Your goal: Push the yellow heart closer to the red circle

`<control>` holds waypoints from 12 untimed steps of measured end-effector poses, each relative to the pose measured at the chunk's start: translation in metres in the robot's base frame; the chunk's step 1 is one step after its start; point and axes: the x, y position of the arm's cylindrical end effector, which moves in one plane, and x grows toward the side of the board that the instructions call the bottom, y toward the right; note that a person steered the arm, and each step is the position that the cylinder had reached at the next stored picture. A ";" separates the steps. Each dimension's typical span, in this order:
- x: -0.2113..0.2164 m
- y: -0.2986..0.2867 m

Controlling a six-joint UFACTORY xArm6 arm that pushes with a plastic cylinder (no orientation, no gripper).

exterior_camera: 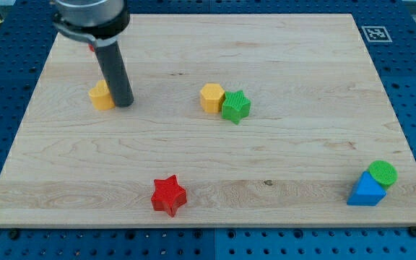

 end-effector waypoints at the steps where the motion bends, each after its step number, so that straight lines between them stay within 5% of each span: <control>1: 0.018 0.000; 2: 0.061 0.000; 3: 0.059 -0.022; 5: -0.022 -0.053; 8: -0.019 -0.036; 10: -0.064 -0.058; 12: -0.050 -0.041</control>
